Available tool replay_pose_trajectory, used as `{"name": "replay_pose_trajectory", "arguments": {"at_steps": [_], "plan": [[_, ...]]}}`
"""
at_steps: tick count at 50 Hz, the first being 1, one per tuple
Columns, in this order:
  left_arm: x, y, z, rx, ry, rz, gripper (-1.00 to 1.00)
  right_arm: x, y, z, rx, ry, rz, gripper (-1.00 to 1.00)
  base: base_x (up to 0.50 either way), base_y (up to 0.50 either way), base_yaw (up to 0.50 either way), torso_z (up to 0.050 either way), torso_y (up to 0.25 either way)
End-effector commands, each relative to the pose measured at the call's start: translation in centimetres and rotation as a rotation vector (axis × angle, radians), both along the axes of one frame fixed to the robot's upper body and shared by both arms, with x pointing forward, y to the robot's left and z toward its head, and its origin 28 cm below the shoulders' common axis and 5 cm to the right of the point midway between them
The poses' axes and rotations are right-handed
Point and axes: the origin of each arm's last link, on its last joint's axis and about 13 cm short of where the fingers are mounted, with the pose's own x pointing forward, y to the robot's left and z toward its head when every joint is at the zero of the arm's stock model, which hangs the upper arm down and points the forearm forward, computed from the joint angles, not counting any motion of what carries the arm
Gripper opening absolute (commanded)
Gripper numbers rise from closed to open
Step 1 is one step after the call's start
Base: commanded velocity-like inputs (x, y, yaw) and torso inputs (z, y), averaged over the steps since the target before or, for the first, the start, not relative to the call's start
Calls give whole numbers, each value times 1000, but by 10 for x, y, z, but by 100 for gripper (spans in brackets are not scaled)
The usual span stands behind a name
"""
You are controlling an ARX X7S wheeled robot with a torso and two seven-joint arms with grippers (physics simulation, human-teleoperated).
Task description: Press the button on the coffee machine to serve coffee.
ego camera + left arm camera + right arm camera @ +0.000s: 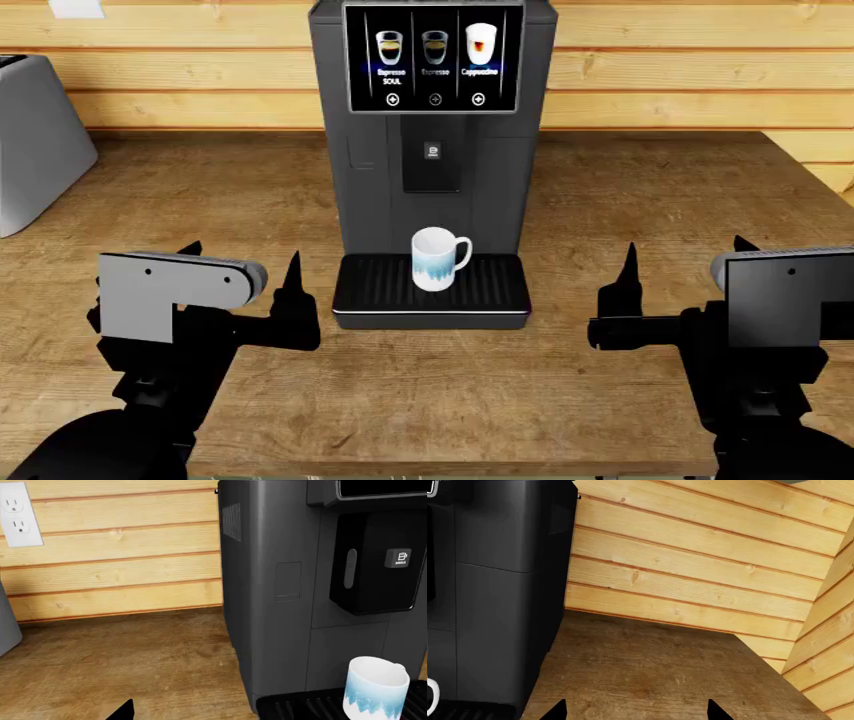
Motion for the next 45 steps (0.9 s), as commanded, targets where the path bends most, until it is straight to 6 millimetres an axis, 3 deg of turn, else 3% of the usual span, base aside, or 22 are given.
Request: {"name": "replay_pose_trajectory", "arguments": {"at_steps": [1, 21, 28, 38, 45], "plan": [[1, 2, -2, 2, 1, 23, 100, 1, 0, -2, 2, 2, 3, 100, 195, 0, 0, 0, 0], [-4, -4, -2, 0, 11, -21, 100, 0, 0, -5, 10, 10, 2, 100, 145, 0, 0, 0, 0], [-18, -19, 10, -34, 26, -119, 100, -1, 2, -4, -4, 19, 1, 100, 0, 0, 0, 0, 0], [-21, -41, 30, -24, -10, -157, 100, 1, 1, -5, 7, 23, 1, 100, 0, 0, 0, 0, 0], [-25, -60, 33, -7, 16, -254, 100, 2, 1, -8, 10, 28, 0, 100, 0, 0, 0, 0, 0]]}}
